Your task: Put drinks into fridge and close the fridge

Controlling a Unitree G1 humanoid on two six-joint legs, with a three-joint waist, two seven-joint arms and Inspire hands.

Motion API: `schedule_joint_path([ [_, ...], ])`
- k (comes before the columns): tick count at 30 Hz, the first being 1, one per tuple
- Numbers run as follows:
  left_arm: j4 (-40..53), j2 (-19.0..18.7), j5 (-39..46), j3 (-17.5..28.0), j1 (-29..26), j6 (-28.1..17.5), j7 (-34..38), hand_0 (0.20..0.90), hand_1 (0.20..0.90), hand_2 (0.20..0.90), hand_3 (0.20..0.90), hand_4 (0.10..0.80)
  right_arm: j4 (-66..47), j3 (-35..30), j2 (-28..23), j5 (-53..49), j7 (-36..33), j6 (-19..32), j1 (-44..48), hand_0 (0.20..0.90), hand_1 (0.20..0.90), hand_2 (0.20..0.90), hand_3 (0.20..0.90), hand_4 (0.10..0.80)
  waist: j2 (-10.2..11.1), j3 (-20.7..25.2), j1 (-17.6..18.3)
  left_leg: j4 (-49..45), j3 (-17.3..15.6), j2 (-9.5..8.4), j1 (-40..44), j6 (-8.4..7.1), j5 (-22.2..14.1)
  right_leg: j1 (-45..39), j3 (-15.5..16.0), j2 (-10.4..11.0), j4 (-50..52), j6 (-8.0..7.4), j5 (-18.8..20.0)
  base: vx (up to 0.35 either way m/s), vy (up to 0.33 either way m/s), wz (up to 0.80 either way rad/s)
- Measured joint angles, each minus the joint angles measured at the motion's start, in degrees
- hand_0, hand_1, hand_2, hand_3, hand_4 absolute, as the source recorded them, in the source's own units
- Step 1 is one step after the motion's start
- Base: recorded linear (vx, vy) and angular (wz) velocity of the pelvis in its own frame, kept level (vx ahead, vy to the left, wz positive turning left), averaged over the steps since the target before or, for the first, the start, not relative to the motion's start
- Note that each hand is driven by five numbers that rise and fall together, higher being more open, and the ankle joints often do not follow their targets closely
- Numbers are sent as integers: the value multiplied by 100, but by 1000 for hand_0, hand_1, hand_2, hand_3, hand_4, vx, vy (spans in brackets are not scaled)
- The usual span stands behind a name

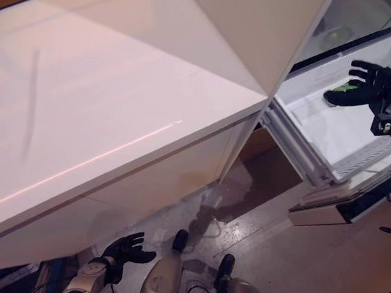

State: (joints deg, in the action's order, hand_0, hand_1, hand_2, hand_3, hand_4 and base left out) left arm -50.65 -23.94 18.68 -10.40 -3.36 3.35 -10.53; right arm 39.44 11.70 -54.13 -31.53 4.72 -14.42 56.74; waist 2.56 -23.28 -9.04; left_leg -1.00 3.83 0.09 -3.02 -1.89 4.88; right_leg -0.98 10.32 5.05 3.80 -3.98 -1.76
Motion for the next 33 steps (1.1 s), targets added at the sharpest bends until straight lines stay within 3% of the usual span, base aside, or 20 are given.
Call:
schedule_joint_path([
  [2,-5,2,-88,-3,1,0,-2,900,900,900,900,800,-330,-337,16,-234,-320,144,-338,900,900,900,900,800,88,103,62,22,-89,-5,53,24,-18,3,-108,10,-13,-16,10,-8,-1,-25],
  [6,-34,18,-177,0,165,15,2,900,900,900,900,800,-949,-821,113,-443,-1161,420,-1000,900,900,900,900,800,72,402,317,147,-291,-20,233,68,-46,-106,-289,31,-183,-62,91,28,2,-25],
  [13,-360,311,-213,6,557,32,9,900,900,900,900,800,-1389,-1694,732,-494,-2378,1030,-2291,900,900,900,900,800,-141,1072,778,430,-628,-9,671,109,-110,-409,-586,22,-516,-105,182,33,-6,-26],
  [20,-571,580,-400,-1,620,31,6,900,900,900,900,800,-1413,-2259,1455,-685,-3305,1583,-3557,900,900,900,900,800,-285,1231,1011,354,-725,17,784,104,-196,-491,-670,2,-473,-104,154,53,-52,-7],
  [24,-694,564,-397,3,600,26,21,900,900,900,900,800,-1406,-2262,1872,-688,-3676,1872,-4035,900,900,900,900,800,-277,1192,1006,-311,-713,15,626,102,-547,-304,-673,40,201,-82,-230,-29,-27,3],
  [33,-541,550,-61,-35,118,-122,123,900,900,900,900,800,-1373,-2256,1871,-1258,-3477,2233,-3849,900,900,900,900,800,-335,571,867,-2209,-586,-163,-823,179,-1189,1207,-707,291,2462,-14,-1115,-134,55,10],
])
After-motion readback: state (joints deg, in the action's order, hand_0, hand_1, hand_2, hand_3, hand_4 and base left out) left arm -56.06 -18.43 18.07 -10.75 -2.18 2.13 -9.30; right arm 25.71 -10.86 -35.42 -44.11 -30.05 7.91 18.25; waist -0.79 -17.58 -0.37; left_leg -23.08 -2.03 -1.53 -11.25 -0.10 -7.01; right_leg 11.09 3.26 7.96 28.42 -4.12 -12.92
